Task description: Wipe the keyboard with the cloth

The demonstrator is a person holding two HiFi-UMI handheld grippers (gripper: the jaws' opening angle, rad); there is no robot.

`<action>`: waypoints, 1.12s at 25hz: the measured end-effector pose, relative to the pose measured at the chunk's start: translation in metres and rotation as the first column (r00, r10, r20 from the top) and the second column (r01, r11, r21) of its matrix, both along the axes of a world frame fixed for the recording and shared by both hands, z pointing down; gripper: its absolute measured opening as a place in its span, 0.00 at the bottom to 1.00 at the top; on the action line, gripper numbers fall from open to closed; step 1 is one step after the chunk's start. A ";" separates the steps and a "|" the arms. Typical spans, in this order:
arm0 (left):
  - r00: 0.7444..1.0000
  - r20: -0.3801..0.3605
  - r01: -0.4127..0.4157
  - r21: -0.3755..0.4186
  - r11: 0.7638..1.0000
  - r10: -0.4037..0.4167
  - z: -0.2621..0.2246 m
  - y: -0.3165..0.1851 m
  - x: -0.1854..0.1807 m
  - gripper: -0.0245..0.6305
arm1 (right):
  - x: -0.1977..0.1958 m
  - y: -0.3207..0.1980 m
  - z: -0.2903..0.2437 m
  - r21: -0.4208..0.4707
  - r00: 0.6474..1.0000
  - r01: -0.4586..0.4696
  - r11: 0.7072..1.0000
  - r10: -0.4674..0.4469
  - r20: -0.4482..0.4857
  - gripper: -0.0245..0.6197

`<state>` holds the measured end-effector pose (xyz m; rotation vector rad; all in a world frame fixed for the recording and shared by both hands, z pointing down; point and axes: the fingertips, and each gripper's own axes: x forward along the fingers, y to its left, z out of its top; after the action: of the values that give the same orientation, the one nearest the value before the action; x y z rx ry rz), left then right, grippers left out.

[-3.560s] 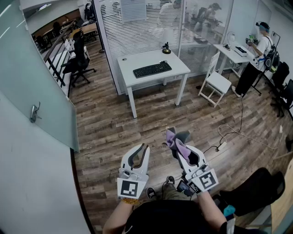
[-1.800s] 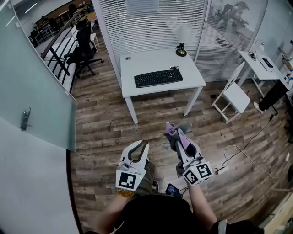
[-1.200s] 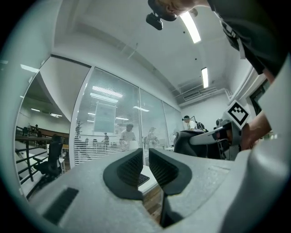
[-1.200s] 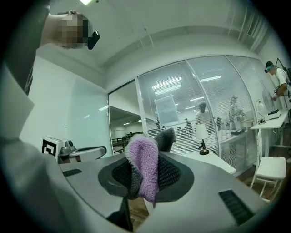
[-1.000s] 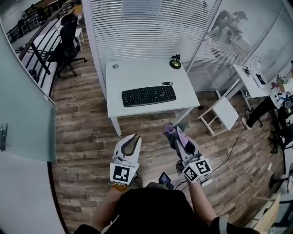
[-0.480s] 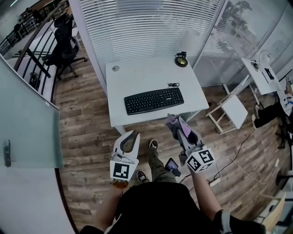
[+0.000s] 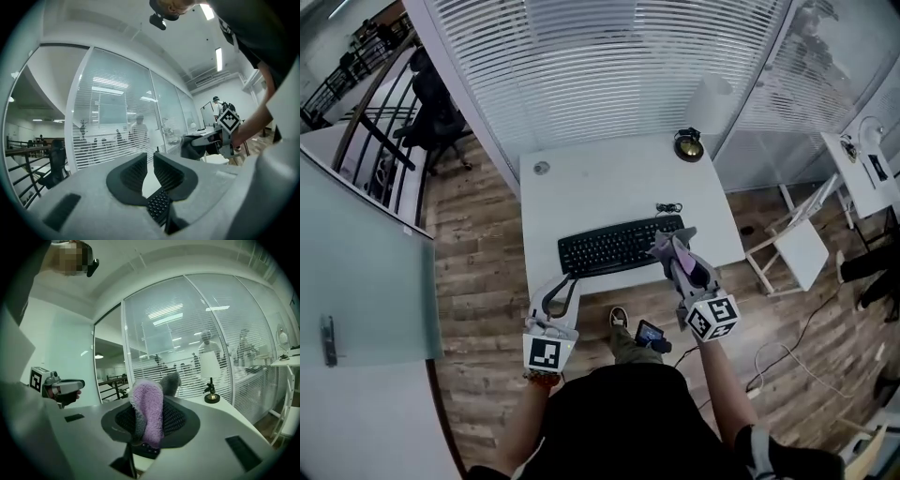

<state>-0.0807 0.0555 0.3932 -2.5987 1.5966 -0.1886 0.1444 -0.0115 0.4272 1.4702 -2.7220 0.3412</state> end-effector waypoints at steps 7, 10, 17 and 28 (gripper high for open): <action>0.996 0.064 -0.057 -0.071 0.996 0.061 0.042 -0.055 0.011 0.12 | 0.060 -0.102 0.060 -0.095 0.997 -0.033 0.995 0.026 -0.076 0.18; 0.997 0.072 -0.009 -0.134 0.991 0.019 0.072 -0.078 -0.004 0.12 | 0.081 -0.138 0.082 -0.127 0.992 -0.051 0.991 0.035 -0.123 0.18; 0.999 -0.004 -0.052 -0.297 0.953 0.054 0.163 -0.099 -0.038 0.23 | 0.110 -0.186 0.156 -0.274 0.978 -0.077 0.959 0.019 -0.209 0.19; 0.975 0.058 -0.147 -0.555 0.819 0.215 0.281 -0.087 -0.060 0.41 | 0.103 -0.219 0.221 -0.420 0.972 -0.099 0.902 -0.002 -0.235 0.19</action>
<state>-0.1410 -0.0317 0.6745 -3.0528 1.3938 -0.8944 0.2477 -0.2300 0.6478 1.3548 -2.2426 0.6765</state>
